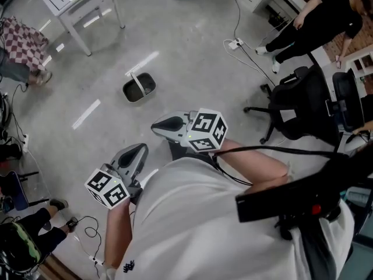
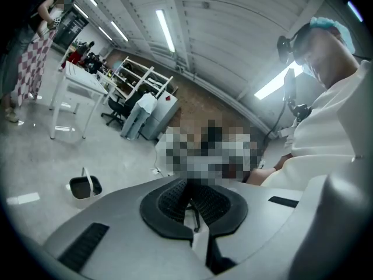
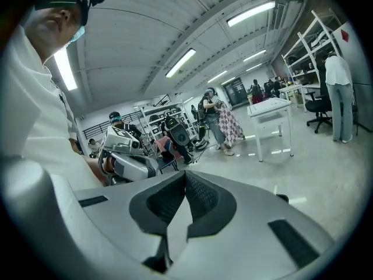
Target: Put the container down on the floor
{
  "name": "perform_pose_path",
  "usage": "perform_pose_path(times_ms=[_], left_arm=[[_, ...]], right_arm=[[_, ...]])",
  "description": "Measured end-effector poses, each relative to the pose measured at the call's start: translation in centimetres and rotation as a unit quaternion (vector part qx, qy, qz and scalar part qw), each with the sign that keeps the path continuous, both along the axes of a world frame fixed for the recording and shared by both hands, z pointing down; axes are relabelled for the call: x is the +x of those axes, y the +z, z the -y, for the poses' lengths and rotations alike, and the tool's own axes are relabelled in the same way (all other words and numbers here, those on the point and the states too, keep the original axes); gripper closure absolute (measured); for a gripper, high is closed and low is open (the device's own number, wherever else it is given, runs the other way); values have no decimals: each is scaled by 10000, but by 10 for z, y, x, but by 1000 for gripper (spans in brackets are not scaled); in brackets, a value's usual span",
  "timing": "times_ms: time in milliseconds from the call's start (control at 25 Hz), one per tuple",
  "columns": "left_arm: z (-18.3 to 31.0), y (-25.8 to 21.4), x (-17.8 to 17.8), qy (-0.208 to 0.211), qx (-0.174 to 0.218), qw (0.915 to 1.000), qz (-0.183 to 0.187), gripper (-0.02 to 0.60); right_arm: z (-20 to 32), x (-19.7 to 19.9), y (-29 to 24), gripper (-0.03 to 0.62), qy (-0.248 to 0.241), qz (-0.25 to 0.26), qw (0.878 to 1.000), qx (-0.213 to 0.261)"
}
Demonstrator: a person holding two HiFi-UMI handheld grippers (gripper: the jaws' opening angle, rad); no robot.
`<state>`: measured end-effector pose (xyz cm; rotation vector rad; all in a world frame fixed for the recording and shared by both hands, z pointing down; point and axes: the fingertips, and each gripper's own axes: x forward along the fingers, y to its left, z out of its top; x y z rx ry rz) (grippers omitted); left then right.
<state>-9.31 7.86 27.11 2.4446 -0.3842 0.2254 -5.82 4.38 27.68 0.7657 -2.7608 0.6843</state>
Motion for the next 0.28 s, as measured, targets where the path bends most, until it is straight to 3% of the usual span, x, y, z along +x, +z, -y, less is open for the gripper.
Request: perform_pose_path(times_ms=[280], left_arm=[[1, 2, -1, -27, -22, 10000, -23, 572]], right_arm=[[-1, -3, 1, 577, -62, 10, 10000, -18]])
